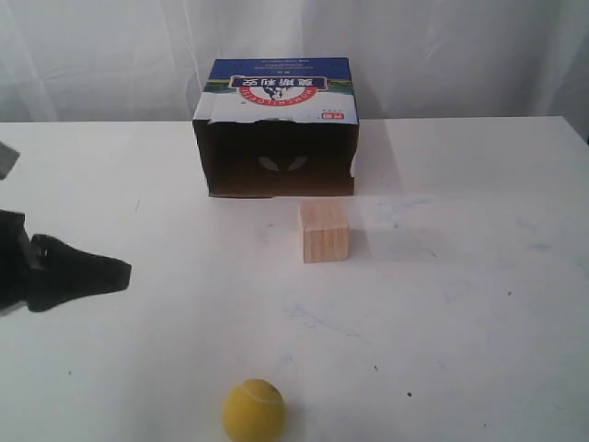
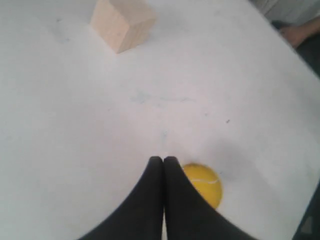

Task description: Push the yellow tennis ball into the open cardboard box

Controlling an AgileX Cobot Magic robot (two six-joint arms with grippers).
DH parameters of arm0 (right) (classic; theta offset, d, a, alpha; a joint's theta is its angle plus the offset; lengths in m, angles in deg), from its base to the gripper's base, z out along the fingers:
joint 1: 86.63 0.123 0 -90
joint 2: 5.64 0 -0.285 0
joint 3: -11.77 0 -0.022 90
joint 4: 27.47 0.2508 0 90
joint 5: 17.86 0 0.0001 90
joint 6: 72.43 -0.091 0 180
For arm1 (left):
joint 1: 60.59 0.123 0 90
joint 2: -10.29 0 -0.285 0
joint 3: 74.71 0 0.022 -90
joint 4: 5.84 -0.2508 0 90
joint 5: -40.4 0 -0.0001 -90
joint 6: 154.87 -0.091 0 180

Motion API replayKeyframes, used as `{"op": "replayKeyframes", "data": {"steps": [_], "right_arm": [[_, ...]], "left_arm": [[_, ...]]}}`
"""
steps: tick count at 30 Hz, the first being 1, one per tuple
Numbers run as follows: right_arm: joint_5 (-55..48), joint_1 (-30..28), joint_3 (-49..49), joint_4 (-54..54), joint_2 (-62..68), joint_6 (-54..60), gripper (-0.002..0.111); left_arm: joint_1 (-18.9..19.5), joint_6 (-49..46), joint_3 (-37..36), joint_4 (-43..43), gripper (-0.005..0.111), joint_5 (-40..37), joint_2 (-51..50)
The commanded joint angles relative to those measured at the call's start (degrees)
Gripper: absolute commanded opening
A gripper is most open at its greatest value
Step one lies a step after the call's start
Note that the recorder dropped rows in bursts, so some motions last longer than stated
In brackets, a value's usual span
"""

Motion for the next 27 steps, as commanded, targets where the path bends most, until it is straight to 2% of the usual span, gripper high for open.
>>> {"op": "replayKeyframes", "data": {"steps": [1,2,3,5,6,9,13,18,27], "right_arm": [[0.4,0.2,0.3,0.0,-0.4,0.1,0.0],[0.4,0.2,0.3,0.0,-0.4,0.1,0.0],[0.4,0.2,0.3,0.0,-0.4,0.1,0.0],[0.4,0.2,0.3,0.0,-0.4,0.1,0.0],[0.4,0.2,0.3,0.0,-0.4,0.1,0.0],[0.4,0.2,0.3,0.0,-0.4,0.1,0.0],[0.4,0.2,0.3,0.0,-0.4,0.1,0.0],[0.4,0.2,0.3,0.0,-0.4,0.1,0.0],[0.4,0.2,0.3,0.0,-0.4,0.1,0.0]], "left_arm": [[-7.8,30.0,11.8,-35.5,0.0,-3.5,-4.2],[-10.4,32.4,12.2,-38.3,0.0,-3.3,-4.9],[-14.6,34.3,12.3,-39.4,0.0,-2.0,-5.8],[-20.6,34.8,11.5,-39.0,0.0,0.6,-6.8],[-25.6,35.5,10.8,-38.9,0.0,3.4,-7.1],[-35.7,36.5,8.7,-38.9,0.0,11.9,-7.5],[-44.0,32.2,6.8,-38.9,0.0,22.3,-7.5],[-47.6,31.3,5.0,-35.1,0.0,29.7,-7.6],[-47.6,31.1,-0.9,-34.4,0.0,36.1,-12.7]]}}
